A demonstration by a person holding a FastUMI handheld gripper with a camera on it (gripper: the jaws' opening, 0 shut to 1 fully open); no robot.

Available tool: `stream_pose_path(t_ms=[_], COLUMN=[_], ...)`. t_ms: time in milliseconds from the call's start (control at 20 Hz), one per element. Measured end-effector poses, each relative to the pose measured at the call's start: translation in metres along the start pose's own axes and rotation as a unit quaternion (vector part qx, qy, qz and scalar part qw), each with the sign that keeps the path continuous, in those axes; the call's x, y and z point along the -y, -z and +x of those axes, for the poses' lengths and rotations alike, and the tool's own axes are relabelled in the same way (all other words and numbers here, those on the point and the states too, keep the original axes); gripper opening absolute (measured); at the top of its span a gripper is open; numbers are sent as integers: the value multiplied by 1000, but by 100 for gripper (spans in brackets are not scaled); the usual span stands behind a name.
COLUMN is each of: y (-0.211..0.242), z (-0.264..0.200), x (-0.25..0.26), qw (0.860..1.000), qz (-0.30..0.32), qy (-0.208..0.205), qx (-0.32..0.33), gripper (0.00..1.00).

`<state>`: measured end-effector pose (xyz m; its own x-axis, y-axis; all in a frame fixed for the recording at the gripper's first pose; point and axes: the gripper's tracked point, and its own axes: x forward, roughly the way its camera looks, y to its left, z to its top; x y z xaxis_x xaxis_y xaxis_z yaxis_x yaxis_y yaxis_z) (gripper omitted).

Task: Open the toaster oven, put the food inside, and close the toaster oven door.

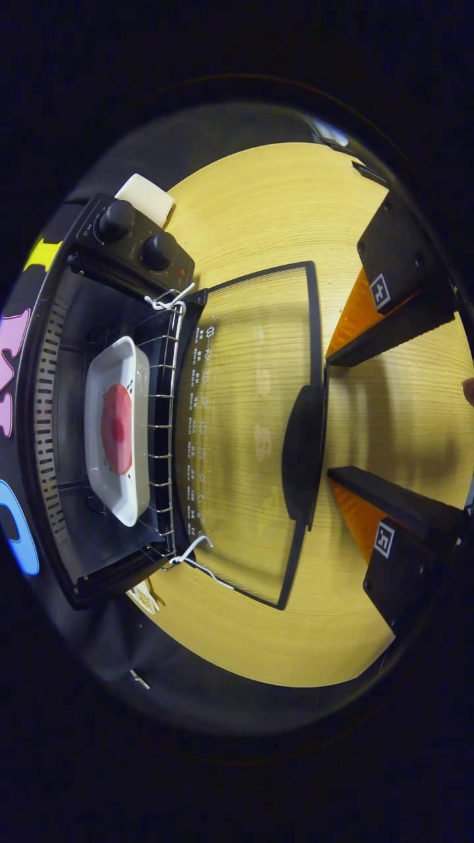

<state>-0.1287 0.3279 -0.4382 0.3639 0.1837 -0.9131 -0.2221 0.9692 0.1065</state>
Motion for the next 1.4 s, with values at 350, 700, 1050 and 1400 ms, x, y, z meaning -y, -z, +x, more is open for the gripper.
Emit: stream_pose_path(t_ms=[350, 700, 1050, 1400], y=[-13, -47, -103, -135], z=[-17, -68, -115, -161], x=[4, 4, 6, 17], qw=[999, 992, 981, 966], qz=[-9, 4, 27, 45], qy=[-3, -30, -45, -62], qx=[42, 119, 184, 246], gripper=[100, 100, 100, 100])
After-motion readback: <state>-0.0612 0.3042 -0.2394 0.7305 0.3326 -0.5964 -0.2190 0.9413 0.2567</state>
